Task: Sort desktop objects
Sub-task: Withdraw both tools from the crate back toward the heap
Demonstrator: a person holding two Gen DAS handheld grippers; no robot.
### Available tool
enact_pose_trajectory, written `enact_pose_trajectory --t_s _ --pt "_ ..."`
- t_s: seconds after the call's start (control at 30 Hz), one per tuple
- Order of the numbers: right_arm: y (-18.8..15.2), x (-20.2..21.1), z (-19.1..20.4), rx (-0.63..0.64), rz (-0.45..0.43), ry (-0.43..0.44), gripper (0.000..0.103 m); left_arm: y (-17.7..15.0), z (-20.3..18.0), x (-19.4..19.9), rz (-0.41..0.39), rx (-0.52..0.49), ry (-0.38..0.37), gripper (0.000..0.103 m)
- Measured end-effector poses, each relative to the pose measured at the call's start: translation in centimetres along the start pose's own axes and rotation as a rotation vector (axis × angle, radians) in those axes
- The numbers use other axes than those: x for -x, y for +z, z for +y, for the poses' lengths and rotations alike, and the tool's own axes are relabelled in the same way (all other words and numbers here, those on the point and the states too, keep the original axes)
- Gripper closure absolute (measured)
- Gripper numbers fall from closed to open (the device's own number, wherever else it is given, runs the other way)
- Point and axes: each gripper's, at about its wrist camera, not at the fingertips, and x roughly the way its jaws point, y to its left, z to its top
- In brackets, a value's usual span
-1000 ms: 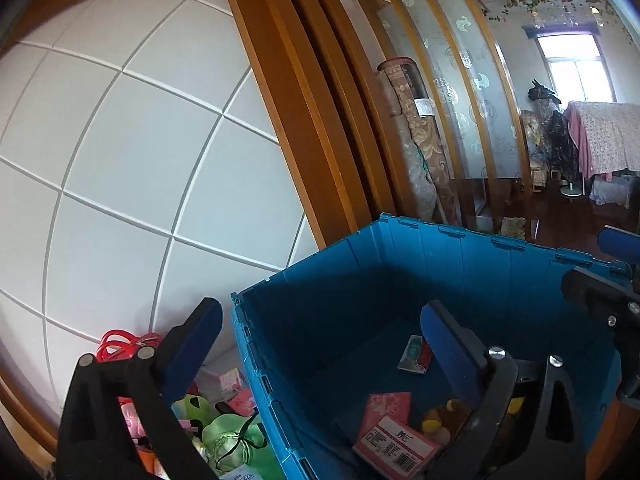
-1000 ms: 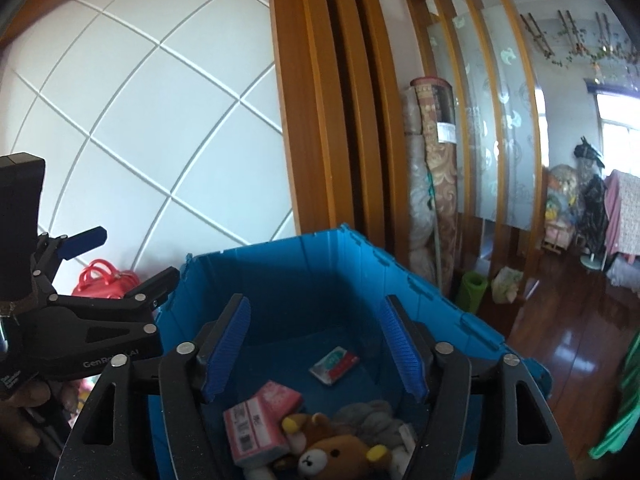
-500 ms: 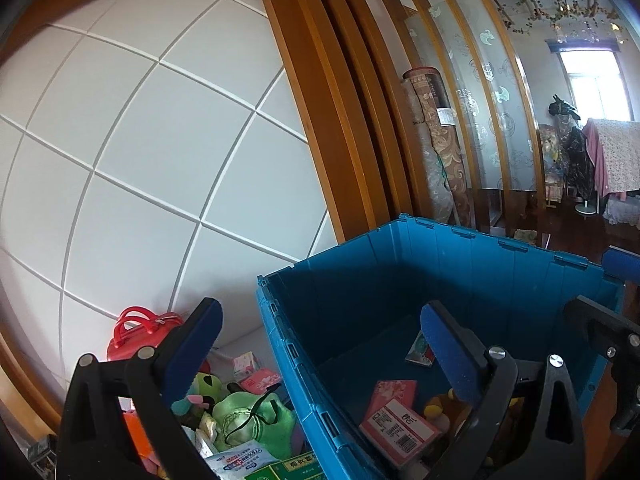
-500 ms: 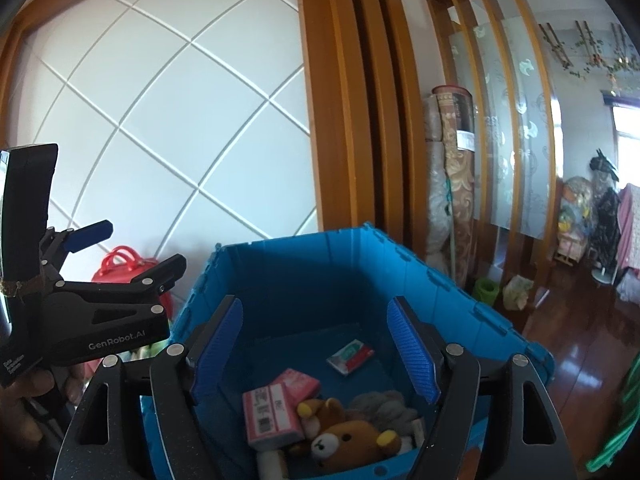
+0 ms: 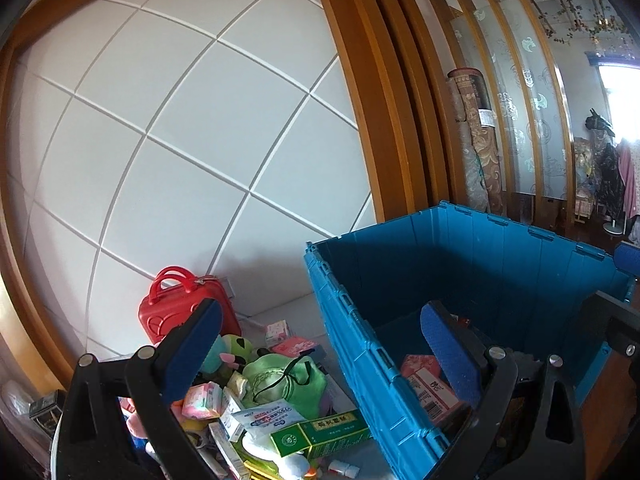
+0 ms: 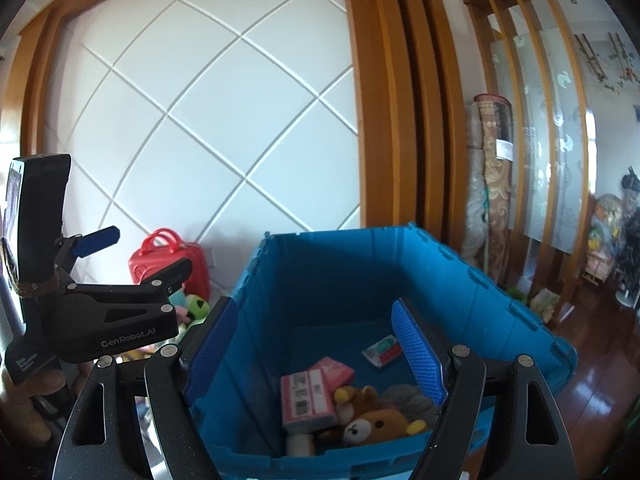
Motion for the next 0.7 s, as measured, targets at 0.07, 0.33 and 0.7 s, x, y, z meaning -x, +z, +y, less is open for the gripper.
enact_pose_trajectory --t_s 0.07,0.33,0.7 --pt "0.0 0.3 1.1 0.011 -0.012 0.019 0.023 -1.1 1.4 0.7 -0.001 0.021 0.016 0.002" --pt "-1.0 -0.6 7.3 0.055 -0.005 0.138 0.021 -6.3 9.3 2.6 0.051 0.057 0.132 0.002" --pt "-4.9 -4.0 17.0 0.086 0.141 0.210 0.021 -14.9 23.6 5.8 0.135 0.073 0.273 0.002"
